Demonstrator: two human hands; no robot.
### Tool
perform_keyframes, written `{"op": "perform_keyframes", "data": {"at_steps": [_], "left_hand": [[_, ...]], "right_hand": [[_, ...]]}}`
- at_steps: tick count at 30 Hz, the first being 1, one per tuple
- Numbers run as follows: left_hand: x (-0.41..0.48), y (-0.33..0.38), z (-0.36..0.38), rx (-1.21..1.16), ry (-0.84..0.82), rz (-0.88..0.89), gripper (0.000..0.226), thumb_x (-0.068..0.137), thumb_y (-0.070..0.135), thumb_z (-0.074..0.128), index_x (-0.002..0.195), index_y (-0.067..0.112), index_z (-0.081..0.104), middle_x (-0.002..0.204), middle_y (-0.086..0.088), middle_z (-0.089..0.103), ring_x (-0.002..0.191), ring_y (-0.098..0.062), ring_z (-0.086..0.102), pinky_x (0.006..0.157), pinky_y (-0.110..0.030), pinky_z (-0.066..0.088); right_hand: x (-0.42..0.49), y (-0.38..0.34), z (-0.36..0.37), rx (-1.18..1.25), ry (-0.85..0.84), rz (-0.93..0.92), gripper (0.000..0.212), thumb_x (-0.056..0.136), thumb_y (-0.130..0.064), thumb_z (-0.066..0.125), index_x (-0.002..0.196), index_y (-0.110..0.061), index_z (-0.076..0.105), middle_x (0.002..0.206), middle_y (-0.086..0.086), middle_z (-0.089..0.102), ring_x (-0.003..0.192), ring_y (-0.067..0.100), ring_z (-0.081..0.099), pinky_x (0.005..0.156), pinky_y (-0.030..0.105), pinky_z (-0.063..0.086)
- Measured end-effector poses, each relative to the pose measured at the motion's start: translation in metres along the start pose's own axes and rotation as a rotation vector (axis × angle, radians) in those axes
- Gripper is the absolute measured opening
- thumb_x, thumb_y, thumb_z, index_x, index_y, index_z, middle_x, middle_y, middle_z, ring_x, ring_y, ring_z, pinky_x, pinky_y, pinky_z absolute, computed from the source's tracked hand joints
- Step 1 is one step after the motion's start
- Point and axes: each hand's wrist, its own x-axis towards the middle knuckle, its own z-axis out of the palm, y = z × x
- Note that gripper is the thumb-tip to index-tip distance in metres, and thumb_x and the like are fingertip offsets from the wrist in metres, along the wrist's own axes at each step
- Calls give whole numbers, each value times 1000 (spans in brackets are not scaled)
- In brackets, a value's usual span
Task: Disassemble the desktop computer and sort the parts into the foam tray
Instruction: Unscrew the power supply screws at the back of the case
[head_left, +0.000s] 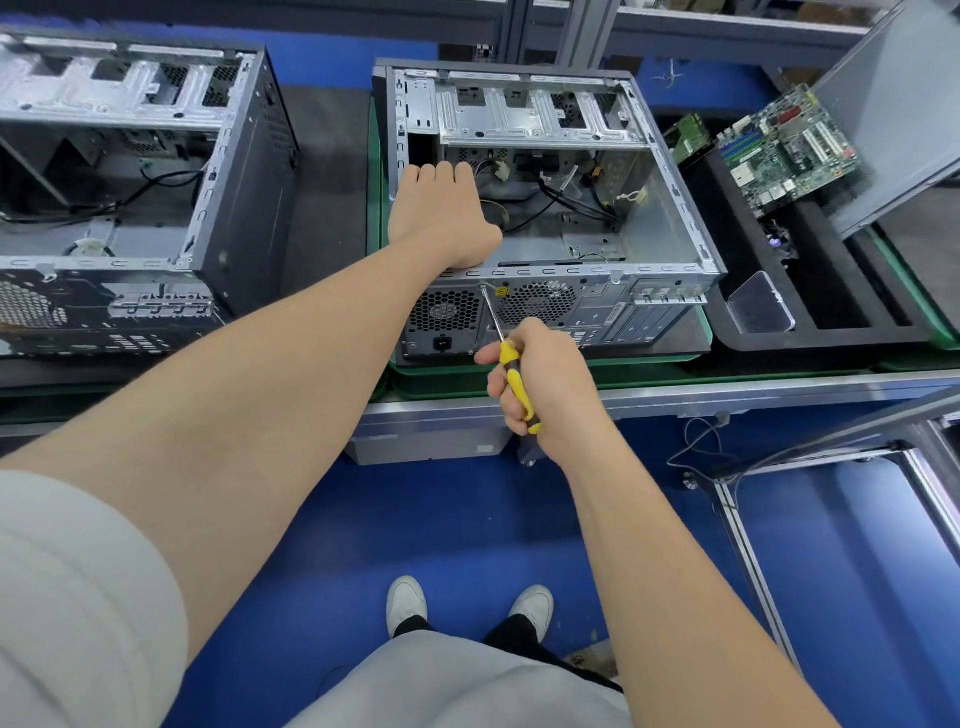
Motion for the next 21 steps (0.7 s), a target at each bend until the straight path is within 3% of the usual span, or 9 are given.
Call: {"op": "perform_keyframes", "data": {"at_steps": [6, 10, 12, 15, 21], "left_hand": [[0, 0, -1, -3, 7, 10, 59, 84, 46, 45, 128, 6, 46, 126, -17, 54, 118, -37, 50, 104, -47, 33], [-1, 0, -1, -12, 13, 16, 57, 84, 45, 46, 126, 6, 47, 124, -16, 55, 116, -36, 50, 103, -47, 33], [-1, 0, -1, -11, 13, 15, 57, 84, 45, 47, 126, 6, 47, 124, -16, 55, 116, -36, 50, 103, -47, 33], [0, 0, 0, -11, 15, 14, 56, 84, 44, 47, 126, 7, 46, 124, -16, 55, 115, -36, 50, 103, -47, 33], [0, 1, -1, 0, 9, 4, 57, 84, 44, 46, 127, 6, 46, 126, -16, 54, 117, -36, 49, 102, -47, 32]], "right_hand": [[-1, 5, -16, 543, -463, 127, 20, 110, -19, 42, 102, -8, 56, 73, 2, 51, 49, 11, 42, 39, 23, 36], [-6, 20, -2, 1013, -663, 272, 26, 110, -25, 43, 97, -9, 59, 71, -1, 48, 33, 7, 38, 28, 16, 26], [-6, 24, 7, 1181, -681, 303, 28, 109, -24, 44, 96, -7, 62, 67, 0, 50, 28, 8, 34, 26, 17, 23], [-4, 23, 12, 1158, -624, 297, 28, 109, -24, 46, 101, -9, 68, 62, -3, 48, 28, 6, 26, 25, 18, 19], [-1, 22, 13, 687, -333, 117, 25, 111, -25, 45, 110, -11, 67, 62, 0, 46, 33, 8, 23, 31, 18, 18]]}}
